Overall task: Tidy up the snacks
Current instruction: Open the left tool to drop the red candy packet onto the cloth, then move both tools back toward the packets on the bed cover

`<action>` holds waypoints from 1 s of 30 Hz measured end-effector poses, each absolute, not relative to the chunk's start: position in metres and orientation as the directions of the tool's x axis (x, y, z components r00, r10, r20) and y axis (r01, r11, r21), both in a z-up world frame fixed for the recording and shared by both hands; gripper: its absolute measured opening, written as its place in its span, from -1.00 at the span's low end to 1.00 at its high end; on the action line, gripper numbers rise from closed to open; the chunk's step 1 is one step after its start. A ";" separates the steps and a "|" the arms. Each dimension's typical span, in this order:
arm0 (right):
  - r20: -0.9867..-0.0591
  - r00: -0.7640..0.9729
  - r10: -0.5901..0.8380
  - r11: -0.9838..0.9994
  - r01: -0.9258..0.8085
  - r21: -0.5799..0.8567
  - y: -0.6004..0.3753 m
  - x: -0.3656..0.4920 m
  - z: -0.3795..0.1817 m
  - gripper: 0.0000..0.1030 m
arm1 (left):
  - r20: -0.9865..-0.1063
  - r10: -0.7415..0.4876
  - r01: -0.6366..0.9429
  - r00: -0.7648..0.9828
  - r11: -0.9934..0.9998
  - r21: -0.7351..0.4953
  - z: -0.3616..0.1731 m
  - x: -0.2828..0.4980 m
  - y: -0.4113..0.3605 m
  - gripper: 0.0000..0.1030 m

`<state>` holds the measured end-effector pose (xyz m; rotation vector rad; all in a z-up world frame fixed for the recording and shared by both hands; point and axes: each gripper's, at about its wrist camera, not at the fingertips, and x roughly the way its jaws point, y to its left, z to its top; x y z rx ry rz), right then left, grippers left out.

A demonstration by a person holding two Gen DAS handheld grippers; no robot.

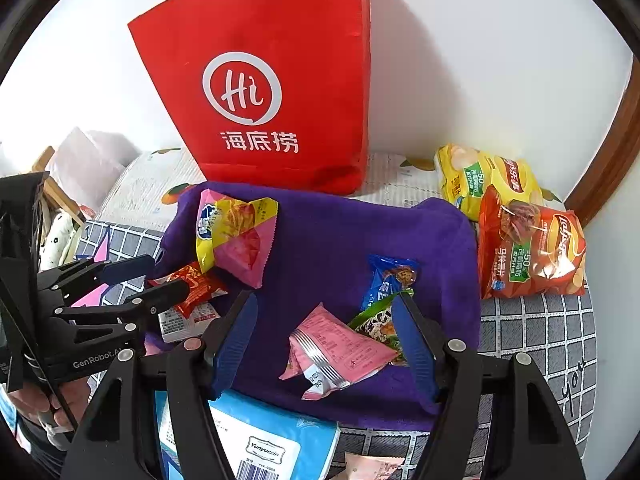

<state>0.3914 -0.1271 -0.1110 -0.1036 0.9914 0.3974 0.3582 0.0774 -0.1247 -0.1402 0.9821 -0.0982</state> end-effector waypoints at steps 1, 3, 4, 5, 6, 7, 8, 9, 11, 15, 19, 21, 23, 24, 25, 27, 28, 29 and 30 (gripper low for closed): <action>-0.830 0.484 0.278 0.924 -0.372 0.092 -0.127 0.391 -0.111 0.34 | -0.820 -0.145 0.018 0.553 0.987 -0.162 -0.125 0.358 0.077 0.10; -0.830 0.485 0.276 0.924 -0.372 0.090 -0.126 0.391 -0.110 0.34 | -0.817 -0.146 0.015 0.558 0.986 -0.165 -0.123 0.358 0.079 0.11; -0.829 0.486 0.275 0.924 -0.371 0.089 -0.126 0.391 -0.110 0.34 | -0.815 -0.147 0.014 0.560 0.986 -0.168 -0.122 0.357 0.080 0.13; -0.829 0.487 0.275 0.925 -0.370 0.089 -0.126 0.390 -0.110 0.34 | -0.813 -0.148 0.013 0.563 0.985 -0.170 -0.121 0.357 0.081 0.16; -0.829 0.488 0.274 0.925 -0.369 0.089 -0.127 0.390 -0.110 0.34 | -0.810 -0.149 0.013 0.567 0.985 -0.172 -0.120 0.356 0.082 0.17; -0.829 0.489 0.272 0.925 -0.369 0.087 -0.126 0.390 -0.110 0.34 | -0.807 -0.150 0.012 0.571 0.985 -0.175 -0.118 0.355 0.082 0.18; -0.829 0.491 0.269 0.926 -0.368 0.083 -0.126 0.390 -0.110 0.34 | -0.804 -0.152 0.013 0.575 0.984 -0.177 -0.117 0.354 0.083 0.18; -0.828 0.493 0.266 0.927 -0.365 0.081 -0.126 0.390 -0.109 0.34 | -0.802 -0.154 0.014 0.578 0.984 -0.179 -0.115 0.354 0.084 0.18; -0.825 0.500 0.263 0.931 -0.357 0.080 -0.126 0.389 -0.108 0.35 | -0.795 -0.158 0.015 0.585 0.983 -0.184 -0.112 0.352 0.085 0.20; -0.807 0.535 0.250 0.942 -0.327 0.075 -0.126 0.387 -0.102 0.36 | -0.783 -0.139 0.015 0.606 0.986 -0.163 -0.104 0.348 0.087 0.22; -0.751 0.628 0.204 0.948 -0.319 -0.009 -0.123 0.377 -0.089 0.36 | -0.758 -0.130 0.020 0.639 0.988 -0.152 -0.091 0.341 0.089 0.25; -0.724 0.669 0.169 0.953 -0.299 -0.055 -0.122 0.371 -0.083 0.36 | -0.747 -0.148 0.032 0.648 0.985 -0.168 -0.085 0.337 0.091 0.25; -0.716 0.676 0.178 0.956 -0.292 -0.038 -0.126 0.365 -0.078 0.36 | -0.736 -0.152 0.041 0.660 0.985 -0.166 -0.079 0.333 0.090 0.25; -0.716 0.672 0.190 0.957 -0.291 -0.019 -0.129 0.363 -0.077 0.36 | -0.732 -0.150 0.044 0.664 0.986 -0.162 -0.076 0.331 0.089 0.25; -0.721 0.661 0.207 0.957 -0.289 0.010 -0.134 0.358 -0.077 0.35 | -0.730 -0.149 0.047 0.667 0.986 -0.159 -0.074 0.330 0.088 0.26; -0.736 0.643 0.212 0.959 -0.281 0.030 -0.142 0.350 -0.079 0.32 | -0.727 -0.158 0.055 0.668 0.985 -0.164 -0.071 0.327 0.087 0.26; -0.746 0.634 0.203 0.962 -0.269 0.033 -0.149 0.343 -0.082 0.25 | -0.726 -0.165 0.060 0.667 0.984 -0.168 -0.070 0.326 0.086 0.26; -0.752 0.631 0.193 0.966 -0.257 0.032 -0.155 0.336 -0.086 0.14 | -0.725 -0.167 0.062 0.668 0.984 -0.169 -0.069 0.324 0.084 0.26; -0.761 0.624 0.178 0.971 -0.236 0.034 -0.164 0.328 -0.090 0.11 | -0.724 -0.168 0.065 0.669 0.984 -0.168 -0.067 0.322 0.083 0.26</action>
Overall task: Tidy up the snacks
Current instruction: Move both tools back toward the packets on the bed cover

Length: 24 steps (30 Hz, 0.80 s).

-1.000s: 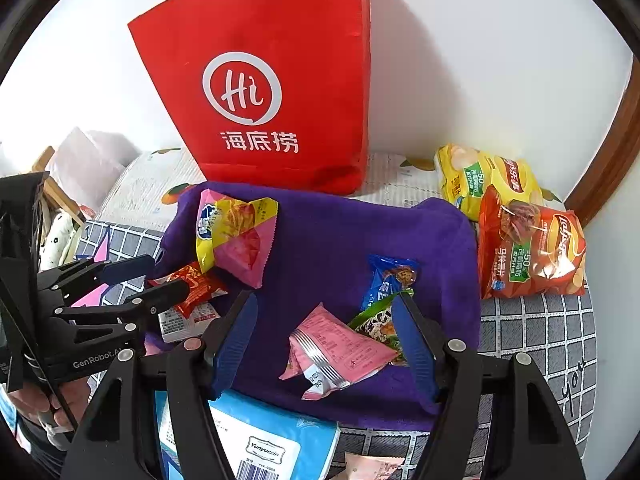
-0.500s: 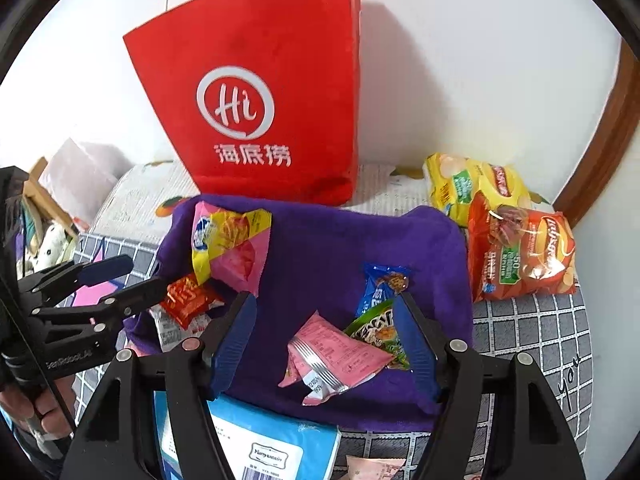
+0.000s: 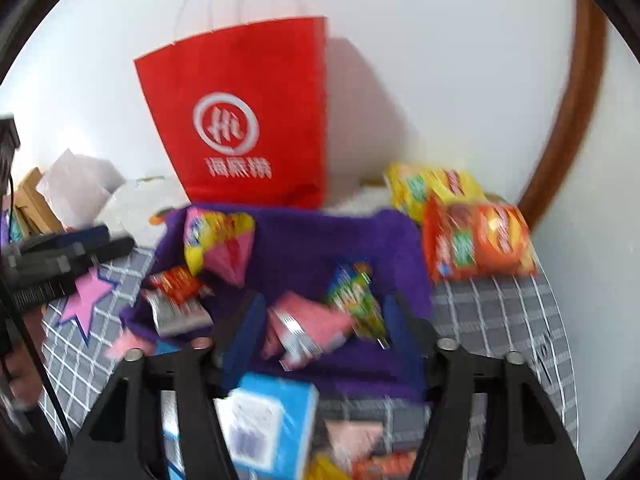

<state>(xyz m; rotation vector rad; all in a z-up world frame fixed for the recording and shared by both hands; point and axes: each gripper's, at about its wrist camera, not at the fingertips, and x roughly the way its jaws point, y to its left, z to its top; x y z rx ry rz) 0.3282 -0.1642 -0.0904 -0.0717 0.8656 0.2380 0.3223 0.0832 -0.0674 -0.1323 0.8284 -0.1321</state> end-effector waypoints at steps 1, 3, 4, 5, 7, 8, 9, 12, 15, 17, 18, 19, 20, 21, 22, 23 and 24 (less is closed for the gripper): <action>-0.769 0.616 0.168 0.975 -0.220 0.037 -0.170 0.324 -0.094 0.10 | -0.723 -0.170 0.069 0.670 0.984 -0.167 -0.066 0.320 0.082 0.26; -0.795 0.588 0.146 0.985 -0.164 0.059 -0.192 0.310 -0.106 0.03 | -0.721 -0.174 0.079 0.671 0.983 -0.163 -0.063 0.317 0.080 0.26; -0.806 0.575 0.143 0.986 -0.149 0.069 -0.200 0.305 -0.110 -0.04 | -0.721 -0.171 0.080 0.671 0.984 -0.160 -0.062 0.315 0.079 0.26; -0.819 0.556 0.140 0.988 -0.131 0.080 -0.209 0.298 -0.116 -0.11 | -0.718 -0.169 0.079 0.675 0.984 -0.157 -0.059 0.312 0.079 0.26; -0.845 0.518 0.136 0.991 -0.081 0.110 -0.227 0.283 -0.128 -0.11 | -0.709 -0.171 0.081 0.684 0.984 -0.159 -0.055 0.307 0.079 0.26; -0.853 0.503 0.137 0.991 -0.068 0.119 -0.233 0.277 -0.133 -0.11 | -0.707 -0.169 0.080 0.687 0.984 -0.157 -0.053 0.305 0.079 0.26; -0.861 0.489 0.137 0.990 -0.056 0.126 -0.237 0.270 -0.138 -0.11 | -0.705 -0.165 0.077 0.690 0.985 -0.155 -0.051 0.302 0.079 0.26; -0.871 0.463 0.164 0.983 -0.001 0.185 -0.255 0.249 -0.155 -0.05 | -0.701 -0.152 0.061 0.696 0.986 -0.153 -0.046 0.295 0.081 0.26; -0.874 0.444 0.195 0.972 0.033 0.234 -0.261 0.244 -0.169 0.10 | -0.702 -0.150 0.048 0.697 0.985 -0.163 -0.047 0.282 0.086 0.26; -0.877 0.433 0.210 0.964 0.058 0.260 -0.264 0.245 -0.181 0.10 | -0.706 -0.146 0.047 0.693 0.986 -0.158 -0.052 0.273 0.091 0.26; -0.875 0.426 0.231 0.956 0.068 0.285 -0.265 0.247 -0.187 0.10 | -0.709 -0.137 0.044 0.691 0.988 -0.148 -0.055 0.268 0.094 0.26; -0.872 0.425 0.243 0.951 0.073 0.301 -0.266 0.248 -0.191 0.10 | -0.716 -0.120 0.035 0.688 0.991 -0.133 -0.060 0.264 0.098 0.26; -0.872 0.421 0.249 0.946 0.085 0.312 -0.267 0.250 -0.197 0.10 | -0.722 -0.086 0.003 0.686 0.993 -0.115 -0.067 0.258 0.106 0.26; -0.875 0.418 0.244 0.945 0.100 0.312 -0.268 0.252 -0.202 0.10 | -0.724 -0.074 -0.013 0.686 0.993 -0.114 -0.072 0.256 0.111 0.26; -0.876 0.419 0.239 0.942 0.120 0.314 -0.270 0.254 -0.207 0.10 | -0.726 -0.075 -0.022 0.683 0.992 -0.122 -0.077 0.252 0.118 0.25; -0.874 0.423 0.240 0.936 0.138 0.324 -0.273 0.257 -0.210 0.10 | -0.734 -0.086 -0.023 0.674 0.990 -0.138 -0.084 0.250 0.126 0.25; -0.870 0.428 0.245 0.930 0.149 0.335 -0.274 0.259 -0.212 0.10 | -0.742 -0.097 -0.026 0.663 0.988 -0.152 -0.090 0.248 0.133 0.25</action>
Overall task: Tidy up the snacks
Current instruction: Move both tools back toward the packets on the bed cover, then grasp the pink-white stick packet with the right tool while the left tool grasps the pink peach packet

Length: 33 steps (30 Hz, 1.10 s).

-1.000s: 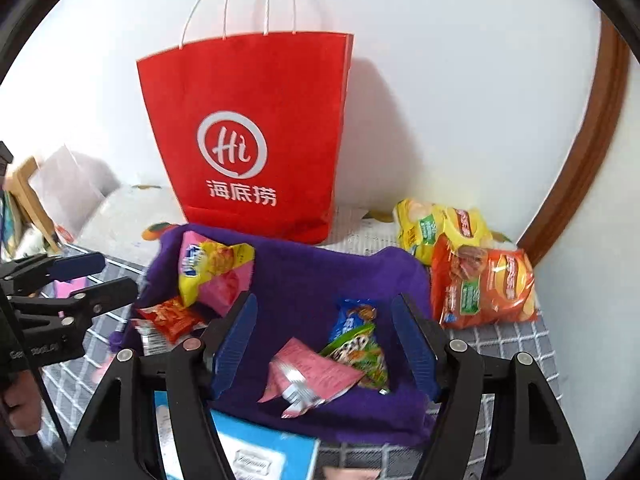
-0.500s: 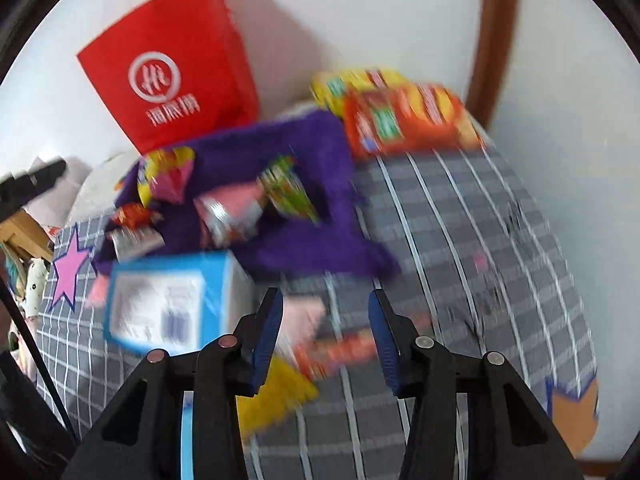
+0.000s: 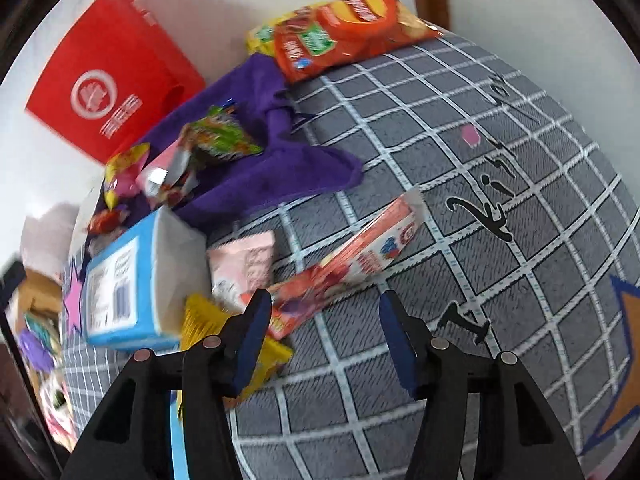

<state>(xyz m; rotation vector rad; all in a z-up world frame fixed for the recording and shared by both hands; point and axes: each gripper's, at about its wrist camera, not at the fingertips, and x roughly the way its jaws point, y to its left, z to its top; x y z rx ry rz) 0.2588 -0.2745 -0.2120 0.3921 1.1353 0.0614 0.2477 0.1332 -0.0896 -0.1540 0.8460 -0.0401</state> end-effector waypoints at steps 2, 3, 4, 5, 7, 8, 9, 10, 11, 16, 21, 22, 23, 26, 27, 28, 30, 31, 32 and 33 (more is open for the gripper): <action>-0.862 0.440 0.253 0.920 0.166 0.355 -0.279 0.265 -0.216 0.10 | -0.756 -0.116 -0.029 0.644 0.984 -0.176 -0.103 0.244 0.145 0.25; -0.860 0.446 0.247 0.919 0.173 0.354 -0.281 0.269 -0.218 0.10 | -0.764 -0.124 -0.027 0.633 0.983 -0.182 -0.109 0.243 0.147 0.25; -0.860 0.450 0.240 0.919 0.180 0.351 -0.282 0.273 -0.219 0.10 | -0.771 -0.128 -0.027 0.624 0.982 -0.185 -0.114 0.242 0.148 0.26; -0.860 0.453 0.236 0.919 0.184 0.349 -0.283 0.276 -0.220 0.10 | -0.780 -0.133 -0.027 0.612 0.982 -0.189 -0.120 0.242 0.149 0.25; -0.860 0.460 0.220 0.926 0.180 0.333 -0.283 0.285 -0.221 0.07 | -0.792 -0.142 -0.026 0.593 0.980 -0.195 -0.133 0.242 0.147 0.26; -0.860 0.468 0.203 0.934 0.172 0.314 -0.280 0.289 -0.220 -0.04 | -0.799 -0.148 -0.024 0.583 0.980 -0.200 -0.139 0.243 0.145 0.26; -0.862 0.472 0.184 0.943 0.163 0.290 -0.279 0.291 -0.219 -0.10 | -0.804 -0.155 -0.019 0.574 0.979 -0.202 -0.144 0.244 0.143 0.26; -0.868 0.472 0.158 0.955 0.150 0.255 -0.275 0.294 -0.219 -0.22 | -0.809 -0.162 -0.012 0.564 0.979 -0.204 -0.151 0.246 0.140 0.26; -0.870 0.472 0.143 0.962 0.138 0.233 -0.273 0.296 -0.220 -0.25 | -0.811 -0.164 -0.009 0.561 0.979 -0.204 -0.155 0.249 0.137 0.26; -0.852 0.504 0.144 0.979 0.055 0.198 -0.265 0.296 -0.219 -0.35 | -0.830 -0.133 -0.001 0.541 0.987 -0.159 -0.172 0.258 0.121 0.29; -0.861 0.481 0.165 0.984 -0.024 0.175 -0.264 0.295 -0.220 -0.30 | -0.845 -0.055 0.002 0.532 0.998 -0.064 -0.189 0.262 0.107 0.30; -0.864 0.476 0.166 0.985 -0.041 0.167 -0.263 0.292 -0.219 -0.26 | -0.847 -0.043 0.003 0.530 0.999 -0.049 -0.192 0.263 0.105 0.30; -0.863 0.476 0.171 0.985 -0.052 0.166 -0.262 0.289 -0.219 -0.23 | -0.849 -0.032 -0.002 0.527 0.999 -0.039 -0.196 0.265 0.104 0.29; -0.855 0.490 0.168 0.985 -0.051 0.164 -0.261 0.283 -0.221 -0.23 | -0.846 -0.019 -0.008 0.533 1.000 -0.027 -0.201 0.266 0.103 0.28; -0.854 0.495 0.161 0.986 -0.050 0.157 -0.260 0.282 -0.221 -0.26 | -0.842 -0.013 -0.006 0.539 1.000 -0.019 -0.201 0.265 0.102 0.22; -0.852 0.504 0.145 0.989 -0.046 0.142 -0.259 0.280 -0.221 -0.37 | -0.839 -0.012 -0.001 0.544 1.000 -0.015 -0.200 0.264 0.102 0.07; -0.851 0.507 0.137 0.990 -0.043 0.134 -0.257 0.279 -0.221 -0.48 | -0.839 -0.029 0.009 0.544 1.000 -0.029 -0.199 0.262 0.103 -0.06; -0.851 0.505 0.144 0.989 -0.043 0.142 -0.258 0.279 -0.221 -0.52 | -0.839 -0.050 0.015 0.542 0.999 -0.050 -0.197 0.260 0.105 -0.09; -0.851 0.503 0.154 0.987 -0.042 0.154 -0.259 0.279 -0.220 -0.54 | -0.839 -0.064 0.018 0.541 0.998 -0.065 -0.196 0.258 0.107 -0.12; -0.849 0.503 0.161 0.986 -0.040 0.163 -0.260 0.278 -0.218 -0.54 | -0.838 -0.080 0.021 0.539 0.996 -0.081 -0.195 0.256 0.108 -0.13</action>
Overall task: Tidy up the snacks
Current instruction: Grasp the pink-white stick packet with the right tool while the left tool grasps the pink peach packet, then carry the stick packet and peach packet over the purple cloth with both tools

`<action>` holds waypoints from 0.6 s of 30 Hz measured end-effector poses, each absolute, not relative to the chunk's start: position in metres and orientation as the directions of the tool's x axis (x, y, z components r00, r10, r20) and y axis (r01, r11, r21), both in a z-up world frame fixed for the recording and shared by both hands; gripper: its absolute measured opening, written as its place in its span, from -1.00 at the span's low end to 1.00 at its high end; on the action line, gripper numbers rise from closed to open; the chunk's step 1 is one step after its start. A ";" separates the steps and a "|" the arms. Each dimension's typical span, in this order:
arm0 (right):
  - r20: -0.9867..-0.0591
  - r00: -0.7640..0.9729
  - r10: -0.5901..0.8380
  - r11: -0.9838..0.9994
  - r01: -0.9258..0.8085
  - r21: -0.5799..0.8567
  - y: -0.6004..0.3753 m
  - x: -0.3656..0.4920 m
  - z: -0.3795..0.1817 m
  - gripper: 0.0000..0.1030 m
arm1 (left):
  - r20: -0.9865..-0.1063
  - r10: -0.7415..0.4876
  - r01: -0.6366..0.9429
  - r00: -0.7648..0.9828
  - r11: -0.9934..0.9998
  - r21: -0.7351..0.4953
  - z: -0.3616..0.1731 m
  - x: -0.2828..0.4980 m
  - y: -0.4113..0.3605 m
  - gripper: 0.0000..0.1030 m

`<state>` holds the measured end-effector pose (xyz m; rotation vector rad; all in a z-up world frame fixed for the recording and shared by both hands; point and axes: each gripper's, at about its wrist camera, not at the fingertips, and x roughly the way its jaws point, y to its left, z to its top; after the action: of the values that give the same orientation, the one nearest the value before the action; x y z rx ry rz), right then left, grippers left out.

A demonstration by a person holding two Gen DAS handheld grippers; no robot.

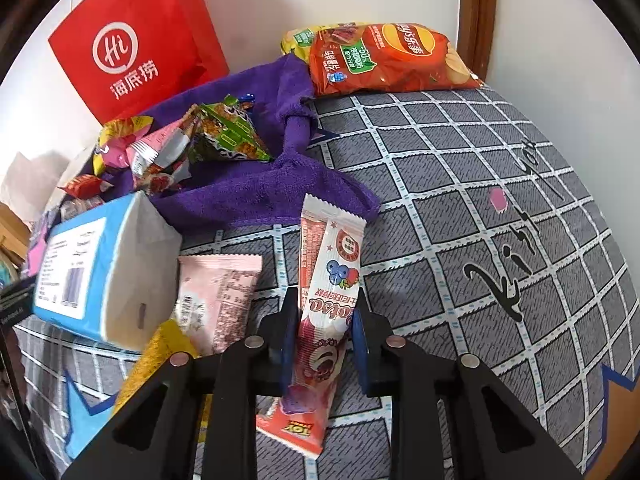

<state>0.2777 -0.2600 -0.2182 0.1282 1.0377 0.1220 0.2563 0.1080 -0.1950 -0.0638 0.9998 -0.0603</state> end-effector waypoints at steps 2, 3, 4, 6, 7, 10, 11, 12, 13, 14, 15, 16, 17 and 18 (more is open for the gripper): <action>-0.842 0.512 0.169 0.984 -0.034 0.177 -0.263 0.274 -0.212 -0.55 | -0.837 -0.101 0.027 0.537 0.994 -0.103 -0.192 0.252 0.110 -0.13; -0.840 0.516 0.170 0.983 -0.030 0.180 -0.262 0.271 -0.208 -0.56 | -0.837 -0.109 0.028 0.536 0.993 -0.111 -0.191 0.249 0.110 -0.14; -0.836 0.520 0.174 0.982 -0.027 0.188 -0.263 0.268 -0.205 -0.56 | -0.836 -0.115 0.030 0.536 0.993 -0.118 -0.189 0.246 0.110 -0.14; -0.827 0.530 0.190 0.978 -0.025 0.209 -0.266 0.264 -0.198 -0.57 | -0.835 -0.124 0.032 0.536 0.991 -0.126 -0.185 0.240 0.110 -0.14; -0.822 0.535 0.196 0.976 -0.027 0.215 -0.266 0.261 -0.194 -0.58 | -0.833 -0.127 0.034 0.538 0.991 -0.129 -0.182 0.237 0.109 -0.14; -0.808 0.555 0.198 0.976 -0.032 0.217 -0.267 0.255 -0.182 -0.58 | -0.820 -0.145 0.049 0.553 0.989 -0.142 -0.171 0.225 0.107 -0.14; -0.804 0.559 0.200 0.975 -0.034 0.219 -0.267 0.252 -0.178 -0.58 | -0.815 -0.145 0.052 0.561 0.989 -0.141 -0.165 0.220 0.107 -0.14; -0.800 0.564 0.205 0.974 -0.037 0.223 -0.266 0.251 -0.174 -0.58 | -0.808 -0.147 0.054 0.570 0.988 -0.141 -0.159 0.217 0.106 -0.14; -0.795 0.570 0.210 0.973 -0.044 0.226 -0.265 0.248 -0.168 -0.58 | -0.801 -0.150 0.058 0.579 0.988 -0.144 -0.154 0.215 0.107 -0.14; -0.788 0.576 0.216 0.973 -0.054 0.226 -0.262 0.246 -0.162 -0.58 | -0.794 -0.155 0.063 0.588 0.987 -0.146 -0.147 0.213 0.106 -0.14; -0.782 0.584 0.218 0.973 -0.067 0.221 -0.259 0.244 -0.154 -0.58 | -0.787 -0.158 0.066 0.597 0.987 -0.148 -0.140 0.211 0.106 -0.14; -0.777 0.591 0.219 0.973 -0.077 0.215 -0.257 0.243 -0.148 -0.58 | -0.779 -0.161 0.069 0.606 0.986 -0.150 -0.134 0.210 0.106 -0.14; -0.769 0.600 0.220 0.974 -0.086 0.211 -0.253 0.241 -0.142 -0.58 | -0.771 -0.166 0.074 0.615 0.986 -0.152 -0.127 0.209 0.106 -0.14; -0.762 0.608 0.223 0.973 -0.096 0.208 -0.250 0.242 -0.135 -0.58 | -0.763 -0.170 0.079 0.623 0.985 -0.154 -0.120 0.209 0.105 -0.14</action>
<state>0.2415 -0.2502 -0.1353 0.1521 0.8989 0.1848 0.2090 0.1048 -0.1199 -0.1089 0.8868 -0.1434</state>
